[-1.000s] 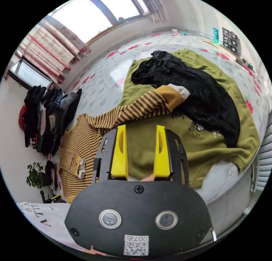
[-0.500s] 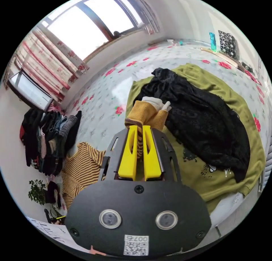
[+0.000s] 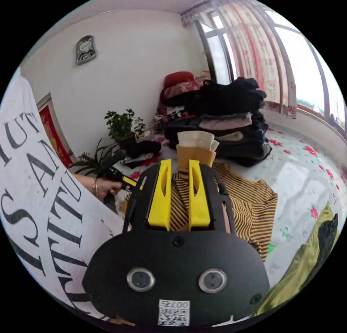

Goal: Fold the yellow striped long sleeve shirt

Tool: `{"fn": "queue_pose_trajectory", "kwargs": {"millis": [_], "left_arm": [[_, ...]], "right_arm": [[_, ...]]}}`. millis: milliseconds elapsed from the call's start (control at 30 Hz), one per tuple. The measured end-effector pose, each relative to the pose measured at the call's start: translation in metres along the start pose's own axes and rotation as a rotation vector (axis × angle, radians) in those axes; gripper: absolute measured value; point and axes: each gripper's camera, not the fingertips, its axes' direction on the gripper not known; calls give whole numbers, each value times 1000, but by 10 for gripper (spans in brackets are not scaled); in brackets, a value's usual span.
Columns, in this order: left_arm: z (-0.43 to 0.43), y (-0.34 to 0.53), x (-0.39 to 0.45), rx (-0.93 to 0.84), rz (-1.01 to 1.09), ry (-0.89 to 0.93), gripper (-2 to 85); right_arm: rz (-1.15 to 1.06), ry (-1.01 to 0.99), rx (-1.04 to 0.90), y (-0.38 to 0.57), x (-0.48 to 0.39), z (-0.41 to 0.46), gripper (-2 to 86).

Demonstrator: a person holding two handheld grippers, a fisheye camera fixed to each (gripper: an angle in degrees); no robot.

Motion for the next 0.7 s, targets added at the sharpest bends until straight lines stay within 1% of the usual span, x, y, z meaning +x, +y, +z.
{"fn": "queue_pose_trajectory", "kwargs": {"millis": [33, 67, 133, 267, 367, 433, 567, 633, 700], "left_arm": [[-1, 4, -11, 2, -2, 11, 55], [0, 7, -22, 1, -6, 32, 63], [2, 10, -38, -3, -12, 64, 71], [11, 1, -62, 1, -22, 124, 83], [23, -16, -69, -23, -13, 148, 90], [32, -27, -69, -41, 3, 140, 91], [55, -50, -56, -99, 54, 63, 83], [57, -56, -47, -112, 96, 5, 79], [57, -58, -44, -130, 128, -25, 77]], "right_arm": [[-2, -33, -98, 11, -8, 23, 45], [2, -41, -136, 16, -9, 31, 45], [28, -2, -239, 34, -4, 52, 46], [152, 158, -290, 49, 38, 58, 44], [291, 283, -330, 61, 91, 67, 41], [395, 336, -375, 70, 133, 81, 37], [479, 397, -472, 77, 180, 120, 27], [504, 437, -610, 90, 203, 153, 21], [448, 435, -559, 95, 204, 145, 15]]}}
